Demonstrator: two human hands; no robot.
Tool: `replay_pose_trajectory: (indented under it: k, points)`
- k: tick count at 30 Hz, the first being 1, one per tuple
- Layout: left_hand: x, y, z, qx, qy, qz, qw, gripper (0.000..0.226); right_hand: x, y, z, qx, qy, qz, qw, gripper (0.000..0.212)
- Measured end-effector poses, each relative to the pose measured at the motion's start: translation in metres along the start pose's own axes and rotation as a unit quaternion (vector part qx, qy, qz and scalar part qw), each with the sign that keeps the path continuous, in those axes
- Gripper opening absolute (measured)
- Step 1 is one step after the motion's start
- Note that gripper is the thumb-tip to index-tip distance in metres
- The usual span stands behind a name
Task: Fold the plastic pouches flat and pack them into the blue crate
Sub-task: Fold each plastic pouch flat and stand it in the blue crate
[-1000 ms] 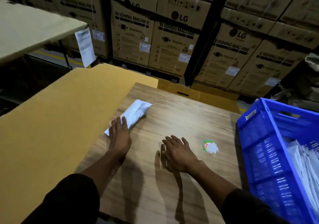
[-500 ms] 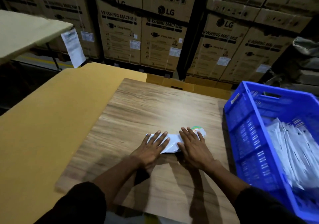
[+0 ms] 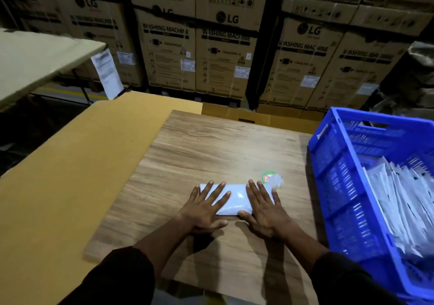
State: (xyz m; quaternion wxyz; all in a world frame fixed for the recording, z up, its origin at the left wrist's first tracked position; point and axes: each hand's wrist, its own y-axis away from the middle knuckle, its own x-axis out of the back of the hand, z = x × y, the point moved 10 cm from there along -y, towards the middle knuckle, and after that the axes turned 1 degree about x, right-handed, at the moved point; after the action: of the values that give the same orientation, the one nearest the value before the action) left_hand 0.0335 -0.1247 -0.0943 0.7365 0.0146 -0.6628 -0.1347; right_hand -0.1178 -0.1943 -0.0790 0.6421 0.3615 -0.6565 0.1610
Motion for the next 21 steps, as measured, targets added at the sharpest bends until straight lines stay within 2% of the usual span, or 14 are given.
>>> replay_pose_trajectory:
  k: [3,8,12,15,17,20,21]
  points:
    - [0.000,-0.001,-0.002,-0.013,-0.020,0.038,0.999,0.090,-0.005,0.002,0.001,-0.003,0.005,0.009,1.000,0.095]
    - [-0.005,-0.001,-0.007,-0.006,-0.008,0.038,0.999,0.089,-0.006,0.002,0.001,-0.006,0.002,0.014,1.000,0.087]
    - [-0.007,-0.001,-0.005,-0.003,0.009,0.007,1.000,0.094,-0.008,0.004,0.000,-0.014,-0.014,0.011,1.000,0.086]
    - [0.003,-0.002,-0.001,0.001,0.015,0.011,1.000,0.099,-0.009,0.002,0.001,-0.022,-0.018,-0.008,1.000,0.082]
    - [0.019,-0.006,0.003,0.013,0.029,0.033,0.999,0.100,-0.003,-0.001,0.000,-0.022,-0.014,-0.006,1.000,0.076]
    - [0.041,-0.020,0.025,0.025,0.089,0.084,0.992,0.087,0.013,-0.003,-0.009,0.015,0.023,0.045,0.999,0.078]
    - [0.049,-0.025,0.033,0.024,0.117,0.125,0.985,0.087,0.015,-0.003,-0.014,0.034,0.028,0.059,0.997,0.078]
